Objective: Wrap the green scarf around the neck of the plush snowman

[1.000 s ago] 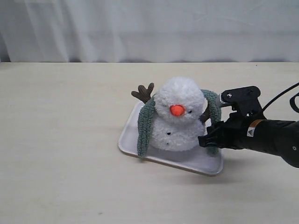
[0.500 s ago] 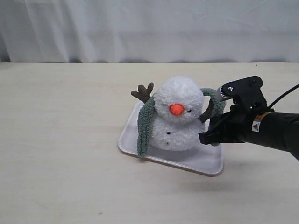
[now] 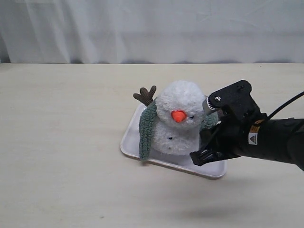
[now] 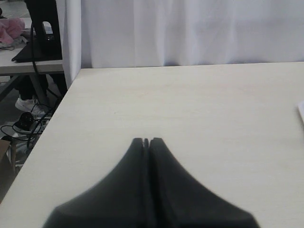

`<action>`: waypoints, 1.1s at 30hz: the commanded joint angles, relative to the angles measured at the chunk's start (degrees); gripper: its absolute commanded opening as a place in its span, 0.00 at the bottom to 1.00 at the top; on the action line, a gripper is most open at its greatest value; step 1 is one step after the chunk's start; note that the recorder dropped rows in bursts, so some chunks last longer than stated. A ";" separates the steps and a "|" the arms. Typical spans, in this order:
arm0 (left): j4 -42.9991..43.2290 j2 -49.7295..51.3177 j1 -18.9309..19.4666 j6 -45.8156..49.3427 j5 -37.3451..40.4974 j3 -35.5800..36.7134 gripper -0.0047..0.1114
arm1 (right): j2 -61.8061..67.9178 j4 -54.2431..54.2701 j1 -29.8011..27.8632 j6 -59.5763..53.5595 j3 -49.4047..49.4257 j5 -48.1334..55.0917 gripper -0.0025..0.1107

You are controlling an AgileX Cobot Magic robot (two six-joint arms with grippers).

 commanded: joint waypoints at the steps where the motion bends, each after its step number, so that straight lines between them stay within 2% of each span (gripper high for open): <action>1: 0.12 -0.12 0.10 -0.38 -0.39 0.09 0.04 | 1.25 0.05 0.17 0.24 -0.07 0.91 0.06; 11: 0.12 -0.12 0.10 -0.38 -0.39 0.09 0.04 | 6.84 0.05 0.17 0.24 -0.07 -0.05 0.06; 33: 0.12 -0.12 0.10 -0.38 -0.39 0.09 0.04 | 10.07 4.36 0.17 0.24 -0.07 -4.45 0.06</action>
